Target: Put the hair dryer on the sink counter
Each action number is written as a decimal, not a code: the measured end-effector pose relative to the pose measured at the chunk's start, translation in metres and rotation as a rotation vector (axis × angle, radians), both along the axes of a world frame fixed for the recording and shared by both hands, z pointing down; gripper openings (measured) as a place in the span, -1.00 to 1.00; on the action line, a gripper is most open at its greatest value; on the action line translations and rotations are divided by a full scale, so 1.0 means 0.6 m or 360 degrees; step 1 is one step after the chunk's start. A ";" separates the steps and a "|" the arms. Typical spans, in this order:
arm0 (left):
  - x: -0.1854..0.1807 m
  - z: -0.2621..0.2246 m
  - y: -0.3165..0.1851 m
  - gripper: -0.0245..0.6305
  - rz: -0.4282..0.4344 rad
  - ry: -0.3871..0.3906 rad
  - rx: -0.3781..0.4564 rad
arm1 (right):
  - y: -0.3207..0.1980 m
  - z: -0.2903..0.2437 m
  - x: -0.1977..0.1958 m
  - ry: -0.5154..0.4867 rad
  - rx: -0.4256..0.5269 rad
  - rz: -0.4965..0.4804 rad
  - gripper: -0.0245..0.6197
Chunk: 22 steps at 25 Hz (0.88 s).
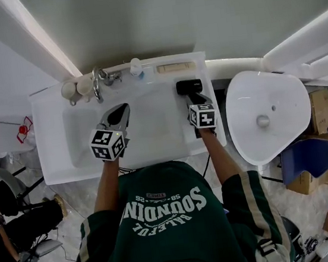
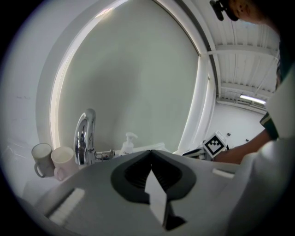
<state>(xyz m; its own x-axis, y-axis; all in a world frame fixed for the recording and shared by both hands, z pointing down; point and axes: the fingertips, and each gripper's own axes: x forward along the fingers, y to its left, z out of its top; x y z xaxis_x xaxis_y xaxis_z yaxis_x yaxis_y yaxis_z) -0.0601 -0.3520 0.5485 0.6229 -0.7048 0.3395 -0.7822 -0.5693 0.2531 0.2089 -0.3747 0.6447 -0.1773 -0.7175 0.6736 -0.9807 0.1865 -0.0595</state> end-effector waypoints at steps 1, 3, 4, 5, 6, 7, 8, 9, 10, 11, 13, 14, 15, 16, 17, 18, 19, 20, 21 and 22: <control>-0.004 -0.002 0.000 -0.77 -0.0008 -0.0001 0.0005 | -0.004 -0.008 -0.014 -0.0026 0.0021 -0.0031 -0.62; -0.013 -0.005 -0.001 -0.77 -0.0024 -0.0005 0.0015 | -0.009 -0.027 -0.044 -0.0080 0.0074 -0.0090 -0.81; -0.017 -0.007 -0.001 -0.77 -0.0032 -0.0007 0.0020 | -0.011 -0.038 -0.060 -0.0101 0.0107 -0.0117 -0.86; -0.021 -0.008 -0.001 -0.77 -0.0039 -0.0008 0.0023 | -0.013 -0.049 -0.076 -0.0116 0.0143 -0.0145 -0.87; -0.025 -0.009 -0.001 -0.77 -0.0045 -0.0010 0.0025 | -0.014 -0.061 -0.091 -0.0131 0.0178 -0.0175 -0.91; -0.029 -0.010 -0.001 -0.77 -0.0051 -0.0011 0.0028 | -0.016 -0.074 -0.107 -0.0147 0.0212 -0.0205 -0.91; -0.033 -0.011 -0.002 -0.77 -0.0058 -0.0011 0.0031 | -0.017 -0.086 -0.123 -0.0163 0.0244 -0.0237 -0.91; -0.037 -0.012 -0.002 -0.77 -0.0064 -0.0011 0.0034 | -0.018 -0.099 -0.139 -0.0179 0.0277 -0.0270 -0.91; -0.040 -0.014 -0.002 -0.77 -0.0072 -0.0011 0.0038 | -0.019 -0.112 -0.154 -0.0193 0.0311 -0.0303 -0.91; -0.044 -0.015 -0.003 -0.77 -0.0080 -0.0011 0.0042 | -0.020 -0.125 -0.168 -0.0203 0.0345 -0.0336 -0.91; -0.050 -0.021 -0.004 -0.77 -0.0097 -0.0009 0.0053 | -0.021 -0.153 -0.191 -0.0217 0.0413 -0.0400 -0.91; -0.053 -0.024 -0.005 -0.77 -0.0105 -0.0007 0.0060 | -0.022 -0.167 -0.201 -0.0227 0.0448 -0.0425 -0.91; -0.056 -0.028 -0.006 -0.77 -0.0111 -0.0006 0.0069 | -0.022 -0.182 -0.209 -0.0242 0.0483 -0.0444 -0.91; -0.059 -0.032 -0.006 -0.77 -0.0116 -0.0006 0.0077 | -0.022 -0.196 -0.216 -0.0260 0.0514 -0.0457 -0.91; -0.063 -0.034 -0.007 -0.77 -0.0121 -0.0007 0.0083 | -0.022 -0.209 -0.222 -0.0279 0.0544 -0.0467 -0.91; -0.066 -0.037 -0.009 -0.77 -0.0125 -0.0010 0.0089 | -0.022 -0.222 -0.227 -0.0297 0.0572 -0.0474 -0.91; -0.070 -0.039 -0.010 -0.77 -0.0131 -0.0012 0.0094 | -0.022 -0.234 -0.232 -0.0313 0.0599 -0.0481 -0.91; -0.074 -0.041 -0.011 -0.77 -0.0136 -0.0014 0.0100 | -0.021 -0.244 -0.235 -0.0325 0.0624 -0.0487 -0.91; -0.077 -0.043 -0.011 -0.77 -0.0142 -0.0015 0.0106 | -0.020 -0.254 -0.239 -0.0335 0.0646 -0.0492 -0.91; -0.081 -0.045 -0.012 -0.77 -0.0146 -0.0015 0.0111 | -0.019 -0.262 -0.242 -0.0343 0.0667 -0.0498 -0.91</control>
